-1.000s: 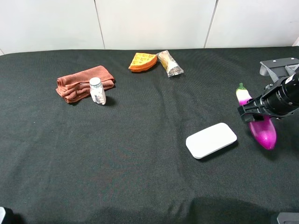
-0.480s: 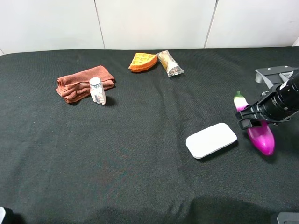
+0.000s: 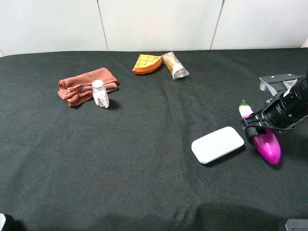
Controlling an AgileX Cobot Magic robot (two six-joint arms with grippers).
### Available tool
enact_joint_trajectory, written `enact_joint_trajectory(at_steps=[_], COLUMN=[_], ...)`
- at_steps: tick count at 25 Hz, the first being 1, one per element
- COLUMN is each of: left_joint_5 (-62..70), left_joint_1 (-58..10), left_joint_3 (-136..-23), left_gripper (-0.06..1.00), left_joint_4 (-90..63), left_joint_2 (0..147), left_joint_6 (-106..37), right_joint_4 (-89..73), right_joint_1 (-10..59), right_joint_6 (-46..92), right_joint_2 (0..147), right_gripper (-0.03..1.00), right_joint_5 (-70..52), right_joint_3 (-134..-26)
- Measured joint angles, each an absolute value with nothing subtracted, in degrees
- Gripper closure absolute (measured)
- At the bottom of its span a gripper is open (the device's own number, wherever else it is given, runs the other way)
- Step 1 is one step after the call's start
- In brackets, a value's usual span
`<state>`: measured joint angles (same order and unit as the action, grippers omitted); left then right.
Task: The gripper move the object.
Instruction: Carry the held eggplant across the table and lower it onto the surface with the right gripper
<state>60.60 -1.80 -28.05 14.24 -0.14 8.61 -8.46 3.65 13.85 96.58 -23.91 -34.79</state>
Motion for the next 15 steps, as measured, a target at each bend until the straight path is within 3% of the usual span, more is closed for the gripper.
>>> enact_joint_trajectory(at_steps=[15], left_joint_5=[60.6], left_joint_1=[-1.8], left_joint_3=[-28.1], left_gripper=[-0.01], left_joint_4=[14.2], left_joint_2=[-0.1], left_joint_6=[8.6], right_joint_4=[-8.5], right_joint_1=[3.7], right_joint_6=[13.9], right_joint_2=[96.6], right_gripper=[0.58], right_joint_5=[-23.8], right_joint_3=[-34.8])
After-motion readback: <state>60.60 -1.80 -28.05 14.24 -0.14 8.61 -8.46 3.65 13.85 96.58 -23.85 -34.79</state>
